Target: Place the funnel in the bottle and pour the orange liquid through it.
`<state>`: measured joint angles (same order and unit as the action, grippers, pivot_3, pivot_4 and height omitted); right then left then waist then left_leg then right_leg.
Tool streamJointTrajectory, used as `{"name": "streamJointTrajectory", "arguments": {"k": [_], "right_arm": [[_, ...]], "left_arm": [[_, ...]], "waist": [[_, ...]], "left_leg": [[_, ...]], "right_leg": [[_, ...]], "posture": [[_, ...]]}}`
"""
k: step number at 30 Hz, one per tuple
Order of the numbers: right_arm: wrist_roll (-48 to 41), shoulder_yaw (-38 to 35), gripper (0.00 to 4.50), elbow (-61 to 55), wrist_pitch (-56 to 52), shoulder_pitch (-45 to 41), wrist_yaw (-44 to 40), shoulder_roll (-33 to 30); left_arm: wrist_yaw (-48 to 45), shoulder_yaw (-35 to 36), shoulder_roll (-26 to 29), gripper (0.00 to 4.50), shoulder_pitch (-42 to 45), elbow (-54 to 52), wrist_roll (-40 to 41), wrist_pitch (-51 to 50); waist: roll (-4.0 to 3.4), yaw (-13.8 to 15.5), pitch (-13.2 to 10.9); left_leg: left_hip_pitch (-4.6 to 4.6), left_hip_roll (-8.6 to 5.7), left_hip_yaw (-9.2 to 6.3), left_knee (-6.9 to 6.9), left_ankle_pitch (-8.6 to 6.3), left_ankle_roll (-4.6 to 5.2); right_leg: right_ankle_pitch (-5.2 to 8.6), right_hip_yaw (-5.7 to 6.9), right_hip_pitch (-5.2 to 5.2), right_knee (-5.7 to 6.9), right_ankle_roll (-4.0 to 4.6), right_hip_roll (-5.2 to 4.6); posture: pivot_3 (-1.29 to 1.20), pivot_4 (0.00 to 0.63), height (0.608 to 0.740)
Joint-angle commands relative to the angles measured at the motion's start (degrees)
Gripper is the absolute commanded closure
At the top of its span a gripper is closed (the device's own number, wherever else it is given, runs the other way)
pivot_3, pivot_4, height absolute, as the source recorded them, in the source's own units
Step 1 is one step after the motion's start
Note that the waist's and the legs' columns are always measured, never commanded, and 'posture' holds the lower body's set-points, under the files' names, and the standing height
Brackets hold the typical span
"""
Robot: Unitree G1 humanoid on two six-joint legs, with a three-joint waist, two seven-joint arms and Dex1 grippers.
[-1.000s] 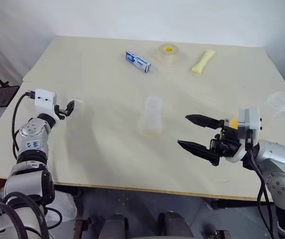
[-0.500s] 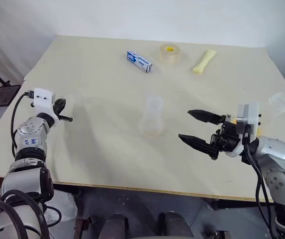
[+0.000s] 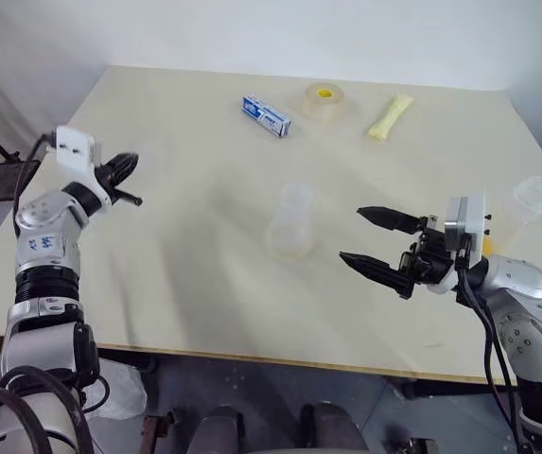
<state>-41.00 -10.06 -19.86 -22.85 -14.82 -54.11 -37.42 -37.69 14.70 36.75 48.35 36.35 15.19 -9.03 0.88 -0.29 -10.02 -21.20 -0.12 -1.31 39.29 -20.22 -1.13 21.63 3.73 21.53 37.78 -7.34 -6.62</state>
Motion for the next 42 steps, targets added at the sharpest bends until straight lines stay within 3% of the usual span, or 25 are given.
{"name": "streamJointTrajectory", "arguments": {"k": [1,4,9,19,26,35,42], "right_arm": [[0.1,-1.7,0.00,0.0,1.6,-0.9,-0.5,-0.4],[0.4,-1.8,0.00,0.3,1.9,-1.2,-0.4,-0.4],[0.4,-2.3,0.00,-0.3,1.9,-1.0,0.0,-0.3],[0.8,-3.2,0.00,-0.7,1.9,-1.0,0.2,-0.8],[0.9,-3.7,0.00,-1.2,2.1,0.1,-1.2,-1.5],[1.4,-5.4,0.00,-3.6,2.5,3.3,1.5,-1.3],[1.1,-6.3,0.00,-8.0,2.6,8.1,5.1,-0.2]], "left_arm": [[-2.2,0.0,0.7,4.48,-1.4,-14.9,6.0,-11.6],[-0.4,1.6,0.4,4.48,0.8,-22.2,11.2,-22.5],[-2.5,3.5,0.7,4.48,9.9,-24.7,25.4,-45.7],[-7.2,-3.7,2.4,4.48,27.1,-12.1,28.6,-69.3],[-15.9,-15.3,1.4,4.48,33.0,-3.9,25.7,-75.3],[-26.1,-26.3,-2.0,4.48,39.7,7.4,19.9,-73.4],[-39.4,-37.3,-0.9,4.48,44.0,12.6,13.0,-69.6]], "waist": [[0.00,-0.1,0.0],[0.00,-0.1,0.0],[0.03,0.1,0.0],[-0.02,0.0,-0.1],[-0.07,-0.1,-0.1],[-0.06,0.0,-0.1],[-0.08,0.1,-0.1]], "left_leg": [[0.00,0.01,-0.01,0.00,0.00,0.00],[0.00,0.02,-0.01,-0.01,0.00,0.00],[-0.02,0.00,-0.04,0.04,0.04,0.07],[0.01,-0.20,-0.02,0.03,0.04,0.08],[0.03,-0.23,0.03,-0.01,0.04,0.08],[0.00,-0.21,0.08,-0.03,0.04,0.08],[-0.02,-0.27,0.12,-0.05,0.04,0.09]], "right_leg": [[0.00,0.00,0.00,0.01,0.00,0.01],[0.00,-0.01,0.00,0.00,0.00,0.05],[0.00,-0.07,-0.04,0.02,0.00,0.03],[-0.02,-0.12,-0.05,0.00,-0.03,0.09],[-0.02,-0.16,-0.04,-0.01,-0.02,0.10],[-0.02,-0.20,-0.01,-0.04,-0.03,0.09],[-0.02,-0.20,0.00,-0.08,-0.03,0.08]], "posture": [[0.00,0.150,0.740],[0.00,0.150,0.740],[0.00,0.150,0.740],[0.00,0.150,0.740],[0.00,0.150,0.740],[0.00,0.150,0.740],[0.00,0.150,0.740]]}}
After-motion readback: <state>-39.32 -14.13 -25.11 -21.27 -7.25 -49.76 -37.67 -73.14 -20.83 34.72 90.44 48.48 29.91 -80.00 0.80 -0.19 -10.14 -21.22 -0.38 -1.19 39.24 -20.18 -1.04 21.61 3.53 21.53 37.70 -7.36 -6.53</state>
